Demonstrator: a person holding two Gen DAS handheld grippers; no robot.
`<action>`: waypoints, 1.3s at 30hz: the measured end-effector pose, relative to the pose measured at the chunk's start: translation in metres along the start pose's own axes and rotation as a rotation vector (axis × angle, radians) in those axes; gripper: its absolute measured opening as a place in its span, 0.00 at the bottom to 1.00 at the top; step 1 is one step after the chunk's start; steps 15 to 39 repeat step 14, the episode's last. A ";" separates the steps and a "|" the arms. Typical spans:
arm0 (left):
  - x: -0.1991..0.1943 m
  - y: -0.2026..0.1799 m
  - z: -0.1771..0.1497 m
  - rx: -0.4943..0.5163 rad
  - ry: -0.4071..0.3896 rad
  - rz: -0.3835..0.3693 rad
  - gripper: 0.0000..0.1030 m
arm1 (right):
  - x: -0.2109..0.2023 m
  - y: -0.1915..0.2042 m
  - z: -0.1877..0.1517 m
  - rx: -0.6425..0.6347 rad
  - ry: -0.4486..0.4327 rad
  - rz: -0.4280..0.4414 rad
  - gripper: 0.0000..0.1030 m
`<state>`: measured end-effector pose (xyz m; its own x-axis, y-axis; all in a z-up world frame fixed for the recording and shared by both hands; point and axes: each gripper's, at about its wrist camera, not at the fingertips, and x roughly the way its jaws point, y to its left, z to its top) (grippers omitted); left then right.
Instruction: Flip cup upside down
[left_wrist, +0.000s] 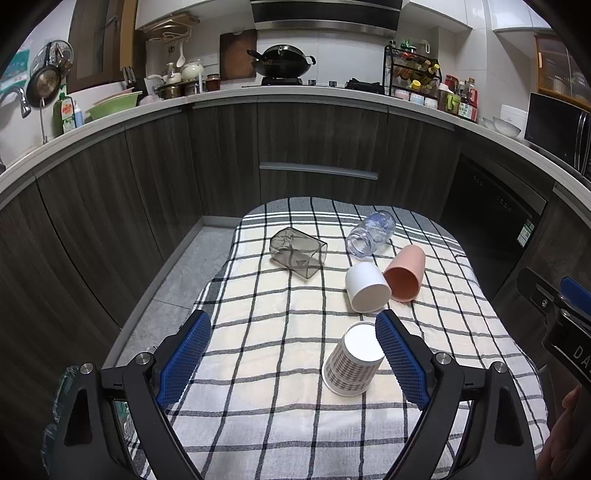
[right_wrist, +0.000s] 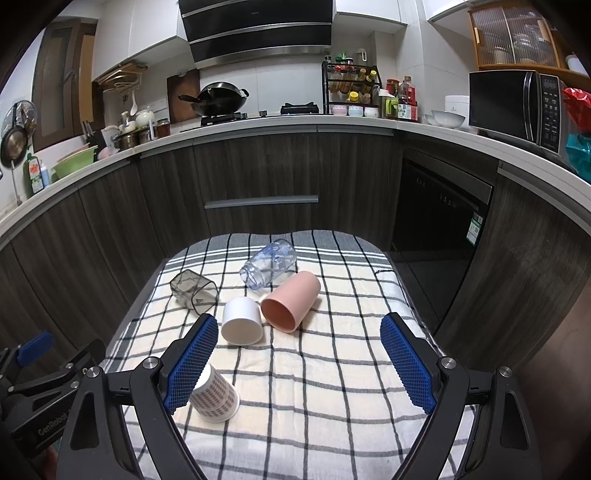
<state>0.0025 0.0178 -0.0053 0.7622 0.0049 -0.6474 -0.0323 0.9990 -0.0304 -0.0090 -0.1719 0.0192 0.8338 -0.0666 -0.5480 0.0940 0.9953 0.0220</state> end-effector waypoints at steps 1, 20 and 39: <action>0.001 0.000 0.000 -0.001 0.004 -0.004 0.89 | 0.000 0.000 0.000 0.000 0.000 0.000 0.87; 0.005 0.000 -0.001 -0.002 0.016 -0.001 0.93 | 0.003 0.000 -0.003 0.001 0.007 0.001 0.87; 0.005 0.000 -0.001 -0.002 0.016 -0.001 0.93 | 0.003 0.000 -0.003 0.001 0.007 0.001 0.87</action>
